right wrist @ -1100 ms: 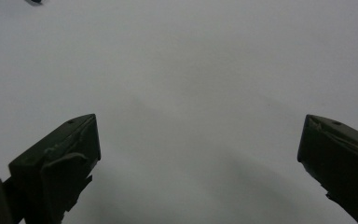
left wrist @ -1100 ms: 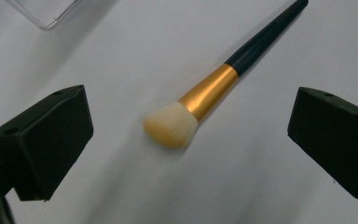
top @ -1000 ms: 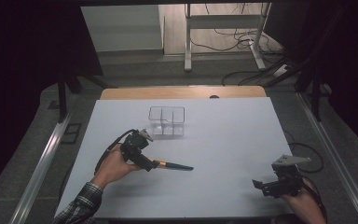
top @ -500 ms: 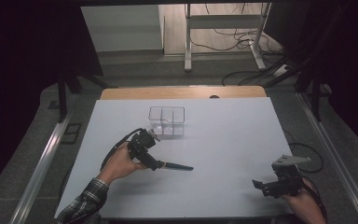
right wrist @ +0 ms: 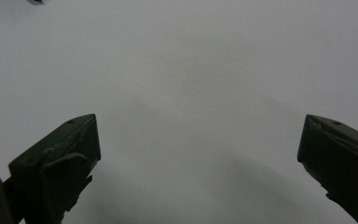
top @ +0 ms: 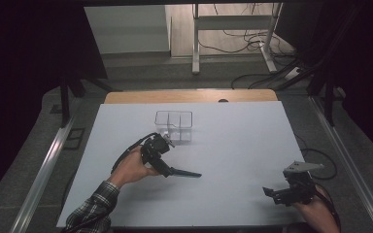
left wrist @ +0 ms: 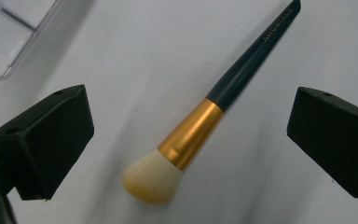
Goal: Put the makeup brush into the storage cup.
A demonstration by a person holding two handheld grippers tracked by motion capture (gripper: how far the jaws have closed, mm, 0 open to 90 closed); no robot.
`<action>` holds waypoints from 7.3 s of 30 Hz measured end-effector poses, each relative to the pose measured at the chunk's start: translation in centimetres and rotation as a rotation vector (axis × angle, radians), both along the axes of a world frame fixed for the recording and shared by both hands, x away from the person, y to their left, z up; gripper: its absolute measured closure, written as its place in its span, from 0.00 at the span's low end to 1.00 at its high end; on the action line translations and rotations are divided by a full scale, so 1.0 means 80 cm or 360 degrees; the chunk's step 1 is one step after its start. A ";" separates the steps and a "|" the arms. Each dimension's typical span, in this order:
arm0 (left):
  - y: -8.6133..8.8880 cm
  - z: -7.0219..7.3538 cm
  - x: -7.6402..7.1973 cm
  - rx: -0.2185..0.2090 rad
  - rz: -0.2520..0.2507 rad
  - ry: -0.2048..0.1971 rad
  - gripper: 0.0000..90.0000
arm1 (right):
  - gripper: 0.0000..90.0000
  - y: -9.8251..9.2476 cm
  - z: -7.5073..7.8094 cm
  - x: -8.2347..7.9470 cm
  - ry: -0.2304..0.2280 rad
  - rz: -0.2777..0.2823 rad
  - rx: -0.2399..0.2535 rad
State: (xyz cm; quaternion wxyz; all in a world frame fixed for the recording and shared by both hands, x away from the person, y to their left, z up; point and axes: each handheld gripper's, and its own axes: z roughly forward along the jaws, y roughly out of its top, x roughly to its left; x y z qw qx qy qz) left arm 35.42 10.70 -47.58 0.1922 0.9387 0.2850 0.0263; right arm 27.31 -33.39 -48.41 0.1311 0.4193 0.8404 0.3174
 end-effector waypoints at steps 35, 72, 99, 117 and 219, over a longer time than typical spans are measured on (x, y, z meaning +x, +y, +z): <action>-0.009 -0.036 0.001 0.0036 -0.0134 0.0041 0.32 | 0.00 0.001 -0.001 0.000 0.0007 0.0011 -0.0011; -0.007 -0.037 -0.006 0.0025 -0.0188 -0.0037 0.81 | 0.00 0.001 -0.002 -0.001 0.0016 0.0021 -0.0028; 0.003 -0.015 -0.017 -0.0130 -0.0161 -0.0087 0.81 | 0.00 0.001 0.000 -0.002 0.0001 0.0016 -0.0013; 0.009 0.000 -0.038 -0.0235 -0.0158 -0.0135 0.81 | 0.00 0.007 0.008 -0.003 -0.0063 0.0046 -0.0007; -0.008 0.015 -0.117 -0.0337 -0.0285 -0.0133 0.81 | 0.00 0.211 0.028 0.019 -0.0057 0.0705 -0.0100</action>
